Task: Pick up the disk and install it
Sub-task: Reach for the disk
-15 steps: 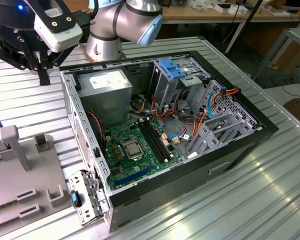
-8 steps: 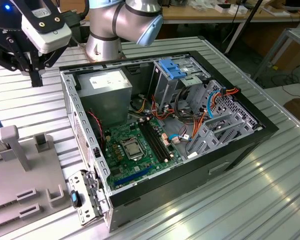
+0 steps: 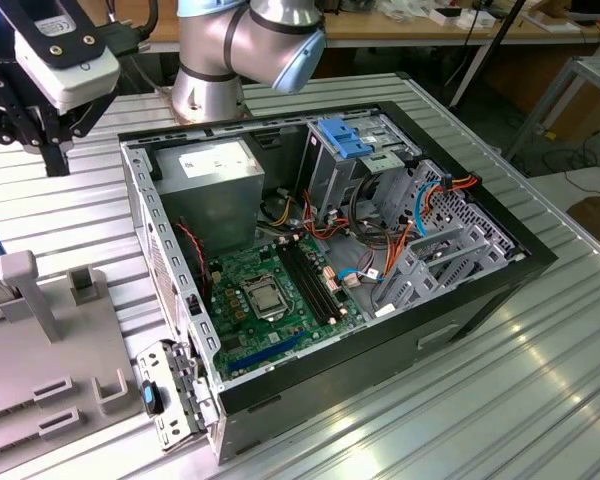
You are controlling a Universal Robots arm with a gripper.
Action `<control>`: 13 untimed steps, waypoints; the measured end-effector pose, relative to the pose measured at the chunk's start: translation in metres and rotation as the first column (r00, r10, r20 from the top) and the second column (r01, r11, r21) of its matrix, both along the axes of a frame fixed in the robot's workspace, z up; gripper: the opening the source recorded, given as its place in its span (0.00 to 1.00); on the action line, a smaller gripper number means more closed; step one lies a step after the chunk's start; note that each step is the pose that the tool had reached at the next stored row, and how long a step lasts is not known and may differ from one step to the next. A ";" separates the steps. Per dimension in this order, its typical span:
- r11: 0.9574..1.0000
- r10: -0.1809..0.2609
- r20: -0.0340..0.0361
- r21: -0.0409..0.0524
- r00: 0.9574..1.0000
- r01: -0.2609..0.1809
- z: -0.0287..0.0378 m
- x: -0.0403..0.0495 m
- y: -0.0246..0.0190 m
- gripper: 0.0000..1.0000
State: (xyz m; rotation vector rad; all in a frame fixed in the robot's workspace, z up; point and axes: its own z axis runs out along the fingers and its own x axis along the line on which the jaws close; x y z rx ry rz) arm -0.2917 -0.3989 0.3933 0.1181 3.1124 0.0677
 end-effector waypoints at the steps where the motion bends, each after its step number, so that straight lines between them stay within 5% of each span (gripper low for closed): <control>1: 1.000 0.000 0.000 0.000 1.000 0.000 0.0000 -0.0019 0.0000 0.11; 13: 1.000 0.000 0.000 0.000 1.000 0.000 0.0001 -0.0334 -0.0007 0.11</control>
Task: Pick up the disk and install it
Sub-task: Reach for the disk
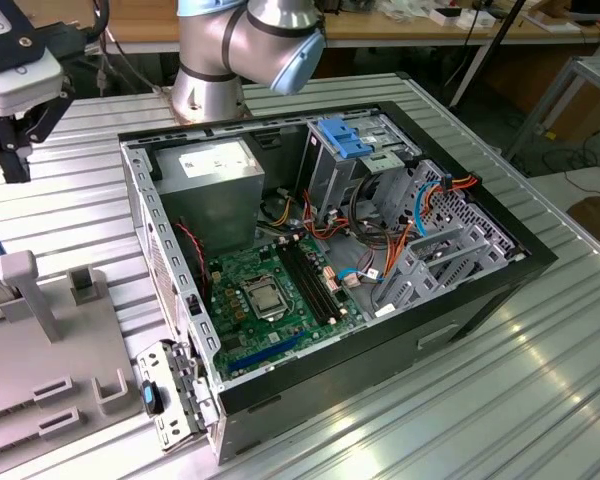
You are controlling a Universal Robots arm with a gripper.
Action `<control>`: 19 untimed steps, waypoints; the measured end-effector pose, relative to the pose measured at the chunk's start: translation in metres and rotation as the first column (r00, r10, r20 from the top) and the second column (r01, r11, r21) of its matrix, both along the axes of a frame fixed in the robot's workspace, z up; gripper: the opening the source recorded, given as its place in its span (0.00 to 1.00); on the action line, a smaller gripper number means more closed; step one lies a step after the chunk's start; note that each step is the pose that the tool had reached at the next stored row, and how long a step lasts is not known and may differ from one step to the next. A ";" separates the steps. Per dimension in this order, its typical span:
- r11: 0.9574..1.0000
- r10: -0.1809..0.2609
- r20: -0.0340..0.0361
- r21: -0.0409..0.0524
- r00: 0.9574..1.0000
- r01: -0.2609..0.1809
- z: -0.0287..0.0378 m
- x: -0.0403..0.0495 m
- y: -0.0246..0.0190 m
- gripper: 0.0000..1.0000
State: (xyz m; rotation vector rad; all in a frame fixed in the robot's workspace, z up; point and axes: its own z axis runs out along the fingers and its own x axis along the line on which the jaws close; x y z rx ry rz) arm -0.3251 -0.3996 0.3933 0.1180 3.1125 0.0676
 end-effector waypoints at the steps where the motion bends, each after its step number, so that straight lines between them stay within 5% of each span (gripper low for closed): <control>1: 1.000 0.000 0.000 0.000 1.000 0.000 0.0000 -0.0029 -0.0001 0.11; 13: 1.000 0.001 0.000 0.000 1.000 -0.001 -0.0001 -0.0595 0.0035 0.11; 15: 1.000 0.004 0.000 0.000 1.000 -0.004 -0.0001 -0.0746 0.0035 0.11; 19: 0.999 0.037 0.000 0.000 0.999 -0.037 -0.0002 -0.0805 0.0035 0.11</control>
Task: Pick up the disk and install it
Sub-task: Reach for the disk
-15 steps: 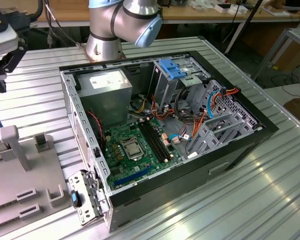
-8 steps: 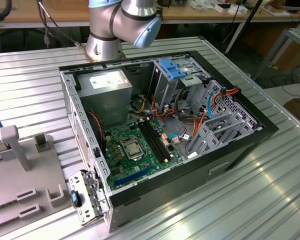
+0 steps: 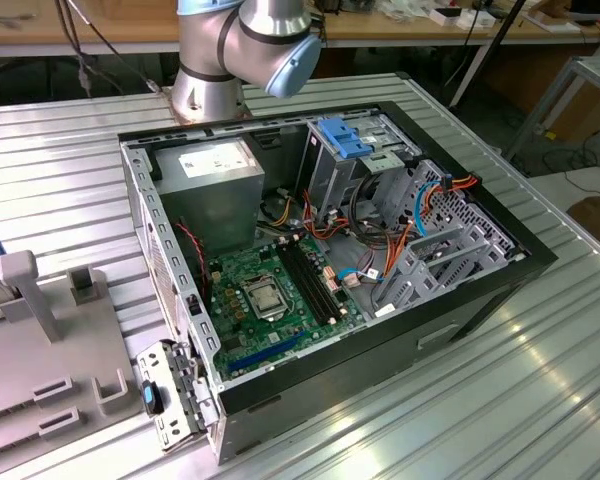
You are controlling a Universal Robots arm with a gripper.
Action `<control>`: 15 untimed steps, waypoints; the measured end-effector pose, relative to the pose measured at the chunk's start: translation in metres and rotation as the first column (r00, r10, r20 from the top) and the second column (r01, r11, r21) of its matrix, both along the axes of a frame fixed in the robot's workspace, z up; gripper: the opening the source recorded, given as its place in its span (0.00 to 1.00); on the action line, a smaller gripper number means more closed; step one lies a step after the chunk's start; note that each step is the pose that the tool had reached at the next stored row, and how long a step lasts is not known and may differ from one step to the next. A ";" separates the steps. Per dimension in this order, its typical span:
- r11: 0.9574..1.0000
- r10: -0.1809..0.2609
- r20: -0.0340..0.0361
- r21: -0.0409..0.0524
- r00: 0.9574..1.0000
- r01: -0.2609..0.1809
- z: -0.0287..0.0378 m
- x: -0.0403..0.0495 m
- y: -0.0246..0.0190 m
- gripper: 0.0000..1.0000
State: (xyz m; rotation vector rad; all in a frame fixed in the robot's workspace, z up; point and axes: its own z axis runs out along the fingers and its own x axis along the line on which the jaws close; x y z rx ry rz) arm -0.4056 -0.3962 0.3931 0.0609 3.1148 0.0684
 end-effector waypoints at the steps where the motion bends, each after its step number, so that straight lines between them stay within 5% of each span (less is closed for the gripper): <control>1: 1.000 0.006 0.000 0.000 1.000 -0.006 0.0000 -0.0011 0.0000 0.11; 4: 1.000 0.009 0.000 0.000 1.000 -0.009 0.0000 -0.0186 0.0000 0.11; 15: 1.000 0.009 0.000 0.000 1.000 -0.009 0.0000 -0.0303 0.0000 0.11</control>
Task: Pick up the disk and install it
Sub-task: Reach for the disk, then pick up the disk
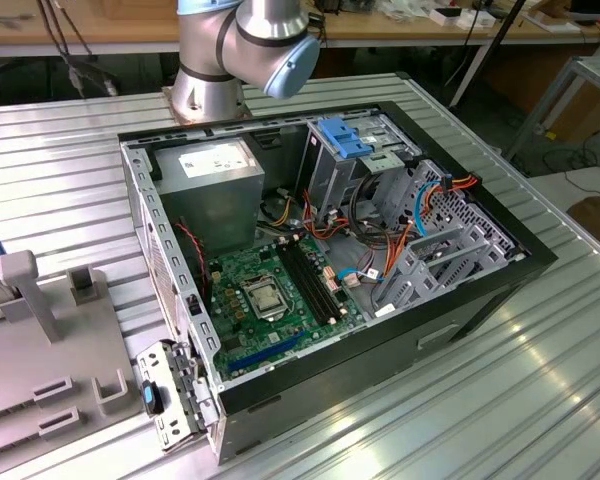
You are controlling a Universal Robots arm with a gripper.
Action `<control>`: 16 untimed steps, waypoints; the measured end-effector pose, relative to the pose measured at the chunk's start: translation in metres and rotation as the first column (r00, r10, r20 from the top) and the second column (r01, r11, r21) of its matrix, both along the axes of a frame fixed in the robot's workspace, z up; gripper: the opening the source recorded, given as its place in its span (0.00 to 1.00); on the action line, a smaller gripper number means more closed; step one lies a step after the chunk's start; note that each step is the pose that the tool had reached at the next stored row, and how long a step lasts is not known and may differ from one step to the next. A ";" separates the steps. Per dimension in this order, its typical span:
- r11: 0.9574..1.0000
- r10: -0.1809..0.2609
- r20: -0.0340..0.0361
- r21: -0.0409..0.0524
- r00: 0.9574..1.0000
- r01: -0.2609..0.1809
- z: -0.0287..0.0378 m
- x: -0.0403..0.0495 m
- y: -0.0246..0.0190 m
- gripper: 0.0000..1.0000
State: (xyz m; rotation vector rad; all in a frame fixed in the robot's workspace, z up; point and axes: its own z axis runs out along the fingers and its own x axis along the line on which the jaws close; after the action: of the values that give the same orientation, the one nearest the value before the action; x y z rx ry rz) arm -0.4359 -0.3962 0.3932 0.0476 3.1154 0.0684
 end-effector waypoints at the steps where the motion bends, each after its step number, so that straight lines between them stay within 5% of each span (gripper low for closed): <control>1: 1.000 0.000 0.000 0.000 1.000 0.000 0.0000 -0.0001 0.0000 0.11; 16: 1.000 0.007 0.000 0.000 1.000 -0.007 -0.0001 -0.0013 0.0000 0.11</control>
State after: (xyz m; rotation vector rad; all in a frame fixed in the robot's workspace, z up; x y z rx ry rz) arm -0.4372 -0.3961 0.3931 0.0362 3.1156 0.0688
